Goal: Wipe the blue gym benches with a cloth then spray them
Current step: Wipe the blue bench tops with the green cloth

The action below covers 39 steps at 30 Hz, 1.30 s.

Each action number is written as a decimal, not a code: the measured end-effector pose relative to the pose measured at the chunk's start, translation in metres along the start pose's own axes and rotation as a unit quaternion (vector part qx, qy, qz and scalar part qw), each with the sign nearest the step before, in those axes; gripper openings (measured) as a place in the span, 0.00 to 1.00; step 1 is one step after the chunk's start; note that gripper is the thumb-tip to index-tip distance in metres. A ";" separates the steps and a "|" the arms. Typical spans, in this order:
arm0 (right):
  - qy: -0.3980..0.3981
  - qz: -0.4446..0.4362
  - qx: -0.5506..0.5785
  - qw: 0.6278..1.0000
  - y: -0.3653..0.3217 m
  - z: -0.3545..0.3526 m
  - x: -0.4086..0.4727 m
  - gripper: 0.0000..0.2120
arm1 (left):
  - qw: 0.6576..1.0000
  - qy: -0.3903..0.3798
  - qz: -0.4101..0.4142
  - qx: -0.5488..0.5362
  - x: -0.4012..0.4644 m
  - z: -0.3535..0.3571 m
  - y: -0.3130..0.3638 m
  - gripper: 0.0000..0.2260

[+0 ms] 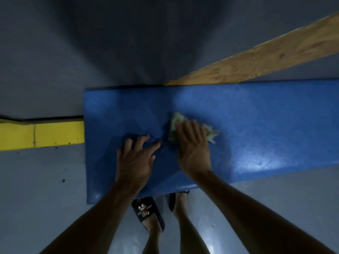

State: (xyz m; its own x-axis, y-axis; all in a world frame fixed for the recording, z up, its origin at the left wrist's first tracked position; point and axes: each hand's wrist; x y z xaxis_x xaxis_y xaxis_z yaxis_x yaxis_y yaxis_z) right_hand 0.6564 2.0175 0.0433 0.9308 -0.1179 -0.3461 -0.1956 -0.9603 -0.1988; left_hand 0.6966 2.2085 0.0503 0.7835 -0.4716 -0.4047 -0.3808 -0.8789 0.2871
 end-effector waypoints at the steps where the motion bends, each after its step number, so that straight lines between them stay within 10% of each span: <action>1: -0.010 -0.071 -0.017 0.997 -0.002 -0.002 0.000 0.29 | 1.000 0.000 -0.002 -0.001 0.000 0.000 0.000 0.21; 5: -0.010 -0.181 -0.092 0.979 0.075 -0.024 0.032 0.31 | 1.000 -0.005 -0.004 0.008 0.002 0.000 -0.001 0.23; 12: 0.011 0.259 0.045 0.965 0.139 -0.053 0.060 0.34 | 1.000 0.001 -0.009 0.008 0.004 0.004 0.000 0.23; 19: 0.024 -0.071 0.025 0.997 0.012 -0.017 0.060 0.29 | 1.000 -0.007 -0.020 0.010 0.004 0.002 0.003 0.23; 23: -0.019 -0.259 -0.087 0.962 0.066 -0.037 0.070 0.28 | 1.000 -0.001 -0.022 0.015 0.004 0.002 0.005 0.23; 32: 0.089 0.233 0.112 0.962 0.149 -0.068 0.091 0.32 | 0.999 -0.007 -0.039 0.008 0.004 0.004 0.008 0.24; 39: 0.035 -0.021 0.097 0.994 0.009 -0.039 0.102 0.29 | 0.999 0.002 -0.046 0.015 0.005 0.005 0.011 0.26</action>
State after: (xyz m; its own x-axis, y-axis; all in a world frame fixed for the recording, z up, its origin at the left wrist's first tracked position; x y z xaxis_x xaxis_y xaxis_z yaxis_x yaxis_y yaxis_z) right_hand 0.7616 1.9874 0.0422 0.9574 -0.1030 -0.2697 -0.2059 -0.8986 -0.3875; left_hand 0.6936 2.1961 0.0476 0.8173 -0.3891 -0.4250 -0.3226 -0.9201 0.2221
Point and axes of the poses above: each hand's wrist, its own x-axis towards the middle knuckle, its own z-axis out of the palm, y = z × x, and after that the axes turned 12 degrees about -y, right-handed
